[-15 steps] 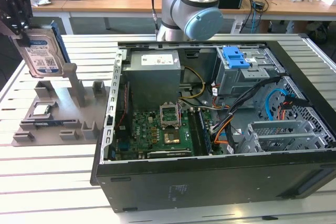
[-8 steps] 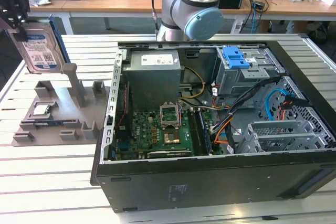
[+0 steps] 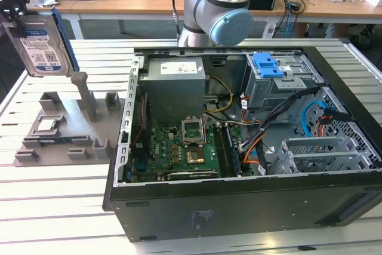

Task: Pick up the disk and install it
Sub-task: 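Pick up the disk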

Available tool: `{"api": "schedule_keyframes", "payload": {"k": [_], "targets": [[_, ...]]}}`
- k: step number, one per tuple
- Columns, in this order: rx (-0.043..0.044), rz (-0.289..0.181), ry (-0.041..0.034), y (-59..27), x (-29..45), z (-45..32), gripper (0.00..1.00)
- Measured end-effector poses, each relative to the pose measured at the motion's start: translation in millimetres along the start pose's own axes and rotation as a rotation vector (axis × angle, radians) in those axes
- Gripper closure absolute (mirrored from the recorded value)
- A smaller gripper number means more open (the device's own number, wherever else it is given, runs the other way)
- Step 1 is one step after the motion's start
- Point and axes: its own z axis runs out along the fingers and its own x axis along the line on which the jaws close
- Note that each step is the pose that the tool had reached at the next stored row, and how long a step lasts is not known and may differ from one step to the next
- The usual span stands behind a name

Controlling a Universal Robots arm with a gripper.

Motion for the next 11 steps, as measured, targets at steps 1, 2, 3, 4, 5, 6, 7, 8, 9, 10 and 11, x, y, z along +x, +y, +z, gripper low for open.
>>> {"api": "schedule_keyframes", "payload": {"k": [1, 2, 3, 4, 5, 6, 7, 8, 9, 10, 11], "targets": [[0.0, 0.0, 0.0, 0.1, 0.0, -3.6, 0.63], [0.0, 0.0, 0.0, 0.3, 0.0, -7.7, 0.63], [0.0, 0.0, 0.0, 0.4, 0.0, -10.9, 0.63], [0.0, 0.0, 0.0, 0.4, 0.0, -12.8, 0.63], [0.0, 0.0, 0.0, 0.5, 0.0, -15.5, 0.63], [0.0, 0.0, 0.0, 0.6, 0.0, -18.5, 0.63], [0.0001, 0.0, 0.0, 0.7, 0.0, -21.4, 0.63], [0.0, 0.0, 0.0, 0.8, 0.0, -23.3, 0.63], [0.0, 0.0, 0.0, 0.9, 0.0, -25.0, 0.63], [0.0, 0.0, 0.0, 1.0, 0.0, -28.1, 0.63], [0.0, 0.0, -0.0001, 1.0, -0.1, -30.2, 0.63]]}}
